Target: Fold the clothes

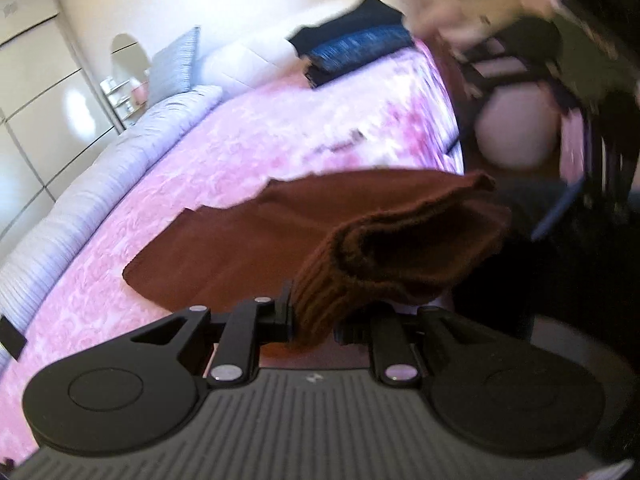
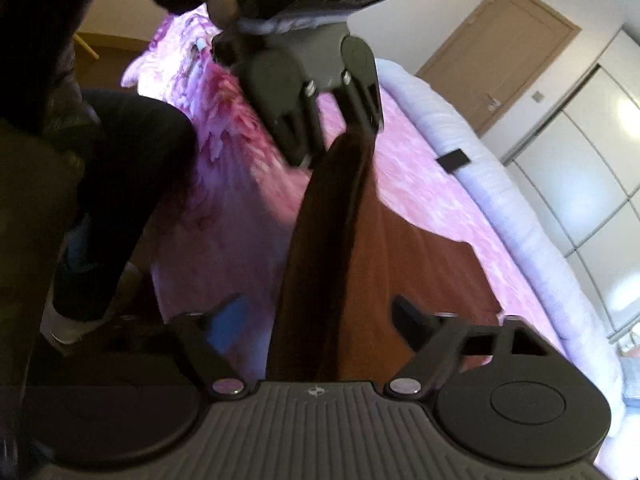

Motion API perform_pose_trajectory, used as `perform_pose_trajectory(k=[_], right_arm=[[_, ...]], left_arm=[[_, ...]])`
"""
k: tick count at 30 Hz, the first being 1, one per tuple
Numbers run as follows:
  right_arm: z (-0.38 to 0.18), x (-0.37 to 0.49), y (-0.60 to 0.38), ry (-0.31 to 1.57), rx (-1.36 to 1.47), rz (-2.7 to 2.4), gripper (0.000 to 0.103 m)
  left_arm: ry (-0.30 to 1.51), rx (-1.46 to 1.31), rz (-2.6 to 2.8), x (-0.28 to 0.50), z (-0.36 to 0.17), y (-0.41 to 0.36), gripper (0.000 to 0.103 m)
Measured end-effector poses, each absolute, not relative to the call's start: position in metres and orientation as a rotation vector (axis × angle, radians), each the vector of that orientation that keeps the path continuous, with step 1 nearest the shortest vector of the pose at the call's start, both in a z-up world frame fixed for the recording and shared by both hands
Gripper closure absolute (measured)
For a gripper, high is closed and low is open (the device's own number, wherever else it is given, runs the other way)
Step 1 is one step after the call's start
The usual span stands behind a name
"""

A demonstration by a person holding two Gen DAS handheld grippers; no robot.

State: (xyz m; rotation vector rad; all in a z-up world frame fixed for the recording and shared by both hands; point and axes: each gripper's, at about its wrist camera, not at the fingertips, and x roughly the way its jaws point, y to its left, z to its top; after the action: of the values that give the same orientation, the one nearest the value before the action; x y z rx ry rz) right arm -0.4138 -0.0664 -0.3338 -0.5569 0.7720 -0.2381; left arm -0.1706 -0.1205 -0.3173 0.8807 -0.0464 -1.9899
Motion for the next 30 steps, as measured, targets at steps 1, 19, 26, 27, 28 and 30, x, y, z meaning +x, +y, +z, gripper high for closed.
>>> perform_pose_trajectory(k=[1, 19, 26, 27, 28, 30], right_arm=[[-0.336, -0.42, -0.068, 0.787, -0.55, -0.263, 0.019], [-0.422, -0.415, -0.1, 0.731, -0.931, -0.389, 0.015], [-0.404, -0.424, -0.099, 0.647, -0.916, -0.378, 0.033], [-0.402, -0.424, -0.099, 0.658, -0.911, -0.362, 0.04], [-0.399, -0.424, -0.099, 0.67, -0.906, -0.35, 0.053], [-0.394, -0.423, -0.1, 0.71, -0.897, -0.344, 0.079]], left_arm=[[-0.032, 0.857, -1.994, -0.168, -0.311, -0.123, 0.089], [0.079, 0.824, -2.038, -0.151, -0.289, -0.148, 0.089], [-0.13, 1.052, -2.006, -0.175, -0.317, -0.129, 0.088], [-0.148, 1.074, -2.003, -0.179, -0.321, -0.126, 0.088], [-0.164, 1.094, -1.999, -0.181, -0.325, -0.123, 0.088], [-0.187, 1.132, -1.986, -0.185, -0.333, -0.117, 0.088]])
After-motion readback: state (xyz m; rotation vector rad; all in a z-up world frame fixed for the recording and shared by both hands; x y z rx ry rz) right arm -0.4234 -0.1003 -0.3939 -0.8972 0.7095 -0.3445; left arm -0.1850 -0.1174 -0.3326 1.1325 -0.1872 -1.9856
